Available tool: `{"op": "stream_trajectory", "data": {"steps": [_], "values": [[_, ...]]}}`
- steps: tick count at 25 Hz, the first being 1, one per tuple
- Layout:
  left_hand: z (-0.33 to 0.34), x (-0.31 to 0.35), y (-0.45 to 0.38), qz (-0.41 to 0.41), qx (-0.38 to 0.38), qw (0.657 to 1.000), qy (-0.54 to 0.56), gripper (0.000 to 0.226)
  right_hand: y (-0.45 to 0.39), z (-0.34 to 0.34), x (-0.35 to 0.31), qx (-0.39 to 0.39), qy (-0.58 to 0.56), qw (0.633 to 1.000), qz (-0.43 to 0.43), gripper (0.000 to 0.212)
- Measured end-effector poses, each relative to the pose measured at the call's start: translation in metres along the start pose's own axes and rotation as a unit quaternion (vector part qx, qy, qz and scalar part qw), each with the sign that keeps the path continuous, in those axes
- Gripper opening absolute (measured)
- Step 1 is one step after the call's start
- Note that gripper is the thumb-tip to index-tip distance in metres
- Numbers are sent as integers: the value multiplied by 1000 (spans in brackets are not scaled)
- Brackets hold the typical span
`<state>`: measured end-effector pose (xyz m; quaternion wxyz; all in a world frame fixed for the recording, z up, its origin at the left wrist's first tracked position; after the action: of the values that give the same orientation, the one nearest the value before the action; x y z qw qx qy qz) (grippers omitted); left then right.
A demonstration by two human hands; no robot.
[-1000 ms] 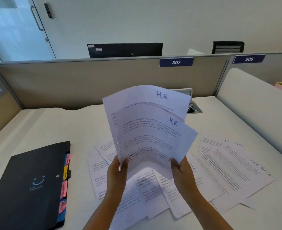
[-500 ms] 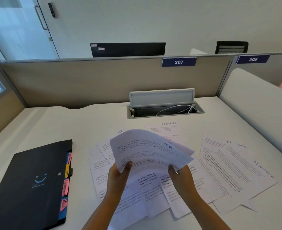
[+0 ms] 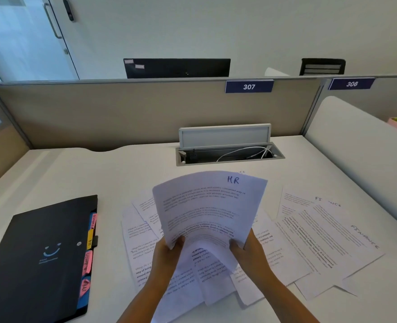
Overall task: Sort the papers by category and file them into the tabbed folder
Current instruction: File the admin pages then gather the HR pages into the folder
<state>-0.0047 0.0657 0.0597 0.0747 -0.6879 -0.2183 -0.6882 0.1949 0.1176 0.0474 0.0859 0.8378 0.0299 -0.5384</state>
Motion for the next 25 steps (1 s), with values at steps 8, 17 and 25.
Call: {"op": "stream_trajectory", "data": {"steps": [8, 17, 25], "values": [[-18, -12, -6, 16, 38, 999, -18, 12, 6, -71, 49, 116, 154, 980, 47, 31], [-33, -69, -7, -62, 91, 993, -53, 12, 6, -128, 89, 178, 362, 901, 162, 67], [-38, -85, -15, -94, 53, 991, -77, 25, -4, -120, 112, 56, 411, 884, 215, 85]]}}
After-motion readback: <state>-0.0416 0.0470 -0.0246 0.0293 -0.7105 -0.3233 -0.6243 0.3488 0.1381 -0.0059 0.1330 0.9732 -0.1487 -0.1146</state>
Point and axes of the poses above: each hand's wrist, its own y-axis away from the middle knuckle, its own z-axis out of the palm, x = y × z, the point moved 6 cm from there along -y, towards the middle knuckle, and after that the axes turned 9 degrees about y, right-handed, at the moved point
